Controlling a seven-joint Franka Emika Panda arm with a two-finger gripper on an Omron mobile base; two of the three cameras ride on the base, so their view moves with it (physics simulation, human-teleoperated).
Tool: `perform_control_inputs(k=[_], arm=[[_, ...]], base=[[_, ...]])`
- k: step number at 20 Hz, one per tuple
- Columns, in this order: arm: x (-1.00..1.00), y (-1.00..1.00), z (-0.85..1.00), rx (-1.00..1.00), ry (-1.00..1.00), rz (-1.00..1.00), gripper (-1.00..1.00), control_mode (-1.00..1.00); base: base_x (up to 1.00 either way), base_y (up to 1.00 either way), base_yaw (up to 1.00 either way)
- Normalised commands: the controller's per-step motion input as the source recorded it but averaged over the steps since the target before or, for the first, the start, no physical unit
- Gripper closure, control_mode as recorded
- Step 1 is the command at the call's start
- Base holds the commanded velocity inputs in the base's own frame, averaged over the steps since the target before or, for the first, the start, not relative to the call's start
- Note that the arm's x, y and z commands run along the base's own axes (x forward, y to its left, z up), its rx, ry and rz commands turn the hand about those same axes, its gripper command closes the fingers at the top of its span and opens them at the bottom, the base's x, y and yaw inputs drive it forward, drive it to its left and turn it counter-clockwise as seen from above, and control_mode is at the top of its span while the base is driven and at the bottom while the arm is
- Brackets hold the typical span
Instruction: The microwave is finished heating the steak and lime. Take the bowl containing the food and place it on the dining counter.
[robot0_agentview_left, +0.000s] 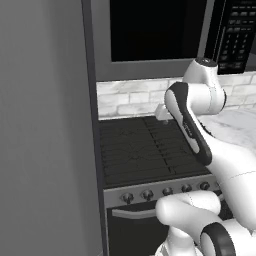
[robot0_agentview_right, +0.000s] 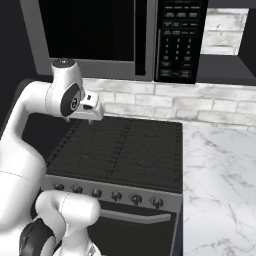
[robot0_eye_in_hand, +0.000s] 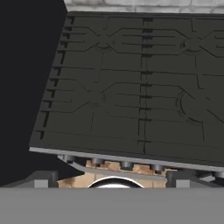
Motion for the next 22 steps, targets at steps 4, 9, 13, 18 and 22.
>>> perform_control_inputs(k=[4,9,13,18,22], arm=[[0.0,0.0,0.0,0.0,0.0,0.0,-1.0,1.0],[0.0,0.0,0.0,0.0,0.0,0.0,-1.0,1.0],[0.0,0.0,0.0,0.0,0.0,0.0,-1.0,1.0],[0.0,0.0,0.0,0.0,0.0,0.0,-1.0,1.0],[0.0,0.0,0.0,0.0,0.0,0.0,-1.0,1.0]], base=[[0.01,-0.27,0.0],[0.14,-0.48,0.0],[0.23,-0.4,0.0],[0.38,-0.31,0.0],[0.55,-0.24,0.0]])
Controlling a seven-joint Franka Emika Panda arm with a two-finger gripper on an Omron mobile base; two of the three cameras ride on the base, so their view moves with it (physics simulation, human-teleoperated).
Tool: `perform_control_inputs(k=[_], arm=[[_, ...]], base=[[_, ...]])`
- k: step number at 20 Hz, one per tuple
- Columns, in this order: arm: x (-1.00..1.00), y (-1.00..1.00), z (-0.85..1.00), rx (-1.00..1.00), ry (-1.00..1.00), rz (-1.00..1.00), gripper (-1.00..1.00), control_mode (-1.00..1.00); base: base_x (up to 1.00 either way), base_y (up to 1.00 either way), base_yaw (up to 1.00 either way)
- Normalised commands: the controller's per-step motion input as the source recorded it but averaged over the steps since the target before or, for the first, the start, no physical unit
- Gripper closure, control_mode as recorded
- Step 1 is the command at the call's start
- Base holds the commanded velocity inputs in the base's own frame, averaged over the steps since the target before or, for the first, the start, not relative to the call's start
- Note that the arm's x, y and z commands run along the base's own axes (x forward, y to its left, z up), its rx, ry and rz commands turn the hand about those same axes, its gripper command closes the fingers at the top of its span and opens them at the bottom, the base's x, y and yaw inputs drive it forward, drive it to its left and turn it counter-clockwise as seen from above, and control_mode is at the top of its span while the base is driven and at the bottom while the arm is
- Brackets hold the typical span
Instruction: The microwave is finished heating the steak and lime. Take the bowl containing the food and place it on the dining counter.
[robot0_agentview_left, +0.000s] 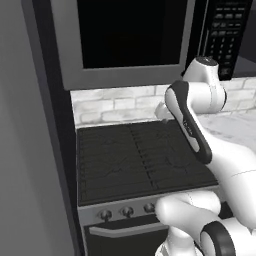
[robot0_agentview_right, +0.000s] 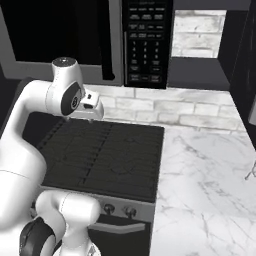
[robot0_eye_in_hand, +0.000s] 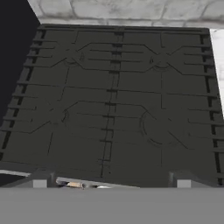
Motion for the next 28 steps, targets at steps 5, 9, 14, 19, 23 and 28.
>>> perform_control_inputs(k=[5,9,14,19,23,28], arm=[[0.0,0.0,0.0,0.0,0.0,0.0,-1.0,1.0],[0.0,0.0,0.0,0.0,0.0,0.0,-1.0,1.0],[0.0,0.0,0.0,0.0,0.0,0.0,-1.0,1.0],[0.0,0.0,0.0,0.0,0.0,0.0,-1.0,-1.0],[-0.01,-0.01,0.0,0.0,0.0,0.0,-1.0,-1.0],[-0.43,-0.01,0.23,0.0,-0.2,0.0,-1.0,-1.0]], base=[[0.44,-0.33,0.0],[0.02,-0.75,0.0],[0.0,-0.7,0.0],[0.0,-0.19,0.0],[0.0,0.0,0.0],[0.0,0.0,0.0]])
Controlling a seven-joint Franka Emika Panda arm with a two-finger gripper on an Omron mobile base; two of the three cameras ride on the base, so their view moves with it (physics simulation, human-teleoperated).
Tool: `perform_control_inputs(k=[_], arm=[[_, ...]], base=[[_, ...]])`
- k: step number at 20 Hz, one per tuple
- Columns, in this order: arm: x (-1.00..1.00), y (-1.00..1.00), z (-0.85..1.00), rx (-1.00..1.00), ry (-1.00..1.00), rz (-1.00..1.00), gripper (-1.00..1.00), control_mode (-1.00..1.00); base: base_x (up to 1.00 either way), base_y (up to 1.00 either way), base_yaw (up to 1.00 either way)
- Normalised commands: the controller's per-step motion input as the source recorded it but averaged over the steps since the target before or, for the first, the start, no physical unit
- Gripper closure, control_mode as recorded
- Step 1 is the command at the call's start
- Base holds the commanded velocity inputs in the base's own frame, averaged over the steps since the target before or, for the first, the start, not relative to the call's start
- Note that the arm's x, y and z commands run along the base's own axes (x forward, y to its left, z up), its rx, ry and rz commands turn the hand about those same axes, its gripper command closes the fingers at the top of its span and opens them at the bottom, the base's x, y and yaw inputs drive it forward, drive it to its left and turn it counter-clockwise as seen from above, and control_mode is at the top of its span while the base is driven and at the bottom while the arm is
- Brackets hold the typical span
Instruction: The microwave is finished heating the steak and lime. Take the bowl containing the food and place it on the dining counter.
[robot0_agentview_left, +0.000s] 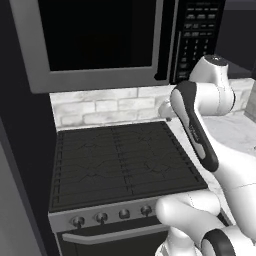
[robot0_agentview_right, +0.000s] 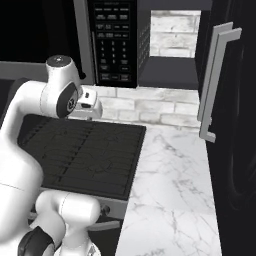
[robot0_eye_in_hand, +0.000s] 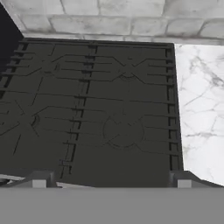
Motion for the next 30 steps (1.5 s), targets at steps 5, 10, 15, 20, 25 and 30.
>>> perform_control_inputs(k=[5,10,15,20,25,30], arm=[[-0.38,0.0,0.41,0.0,-0.31,0.0,-1.0,-1.0],[-0.27,0.0,0.48,0.0,-0.36,-0.02,-1.0,-1.0],[-0.19,0.0,0.39,0.0,-0.32,-0.04,-1.0,-1.0],[-0.13,0.0,0.51,0.0,-0.41,-0.02,-1.0,-1.0],[-0.01,0.0,0.62,0.0,-0.57,-0.02,-1.0,-1.0],[0.0,0.01,0.6,0.0,-0.55,-0.02,-1.0,-1.0]], base=[[0.0,0.0,0.0],[0.0,0.0,0.0],[0.0,0.0,0.0],[0.0,0.0,0.0],[0.0,0.0,0.0],[0.0,0.0,0.0]])
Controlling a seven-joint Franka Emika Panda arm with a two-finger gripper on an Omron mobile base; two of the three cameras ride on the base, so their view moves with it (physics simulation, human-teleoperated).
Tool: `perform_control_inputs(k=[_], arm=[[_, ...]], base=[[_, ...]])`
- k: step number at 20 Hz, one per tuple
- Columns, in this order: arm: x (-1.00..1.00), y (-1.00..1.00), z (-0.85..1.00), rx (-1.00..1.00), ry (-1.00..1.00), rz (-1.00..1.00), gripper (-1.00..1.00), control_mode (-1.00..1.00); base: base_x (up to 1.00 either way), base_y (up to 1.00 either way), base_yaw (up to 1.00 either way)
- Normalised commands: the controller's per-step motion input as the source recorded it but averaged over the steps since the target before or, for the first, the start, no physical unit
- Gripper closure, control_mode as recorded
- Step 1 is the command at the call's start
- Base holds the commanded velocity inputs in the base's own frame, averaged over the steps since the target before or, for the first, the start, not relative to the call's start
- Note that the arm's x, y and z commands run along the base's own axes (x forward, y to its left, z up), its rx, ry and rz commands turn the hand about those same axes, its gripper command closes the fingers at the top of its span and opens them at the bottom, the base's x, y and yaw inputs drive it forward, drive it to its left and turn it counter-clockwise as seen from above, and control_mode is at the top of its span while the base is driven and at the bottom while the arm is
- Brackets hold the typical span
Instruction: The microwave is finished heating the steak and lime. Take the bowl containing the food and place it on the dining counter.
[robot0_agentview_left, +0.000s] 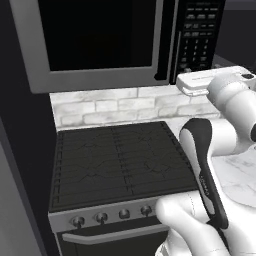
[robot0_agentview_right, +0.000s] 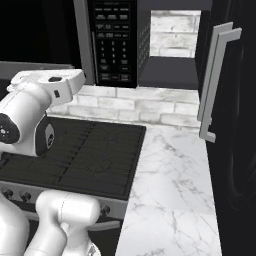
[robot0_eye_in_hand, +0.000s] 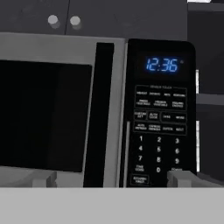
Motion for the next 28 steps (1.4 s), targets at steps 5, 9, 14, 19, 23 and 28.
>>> perform_control_inputs(k=[5,9,14,19,23,28], arm=[[0.15,0.0,0.31,0.0,-0.17,0.0,-1.0,-1.0],[0.5,0.07,0.12,0.0,-0.03,0.0,-1.0,-1.0],[0.63,0.19,0.03,0.0,0.01,0.0,-1.0,-1.0],[0.64,0.27,0.0,0.0,0.05,0.0,-1.0,-1.0],[0.63,0.03,0.04,0.0,0.0,0.0,-1.0,-1.0],[0.62,0.0,0.1,0.0,0.0,0.0,-1.0,-1.0]], base=[[0.0,0.0,0.0],[0.0,0.0,0.0],[0.0,0.0,0.0],[0.0,0.0,0.0],[0.0,0.0,0.0],[0.0,0.0,0.0]])
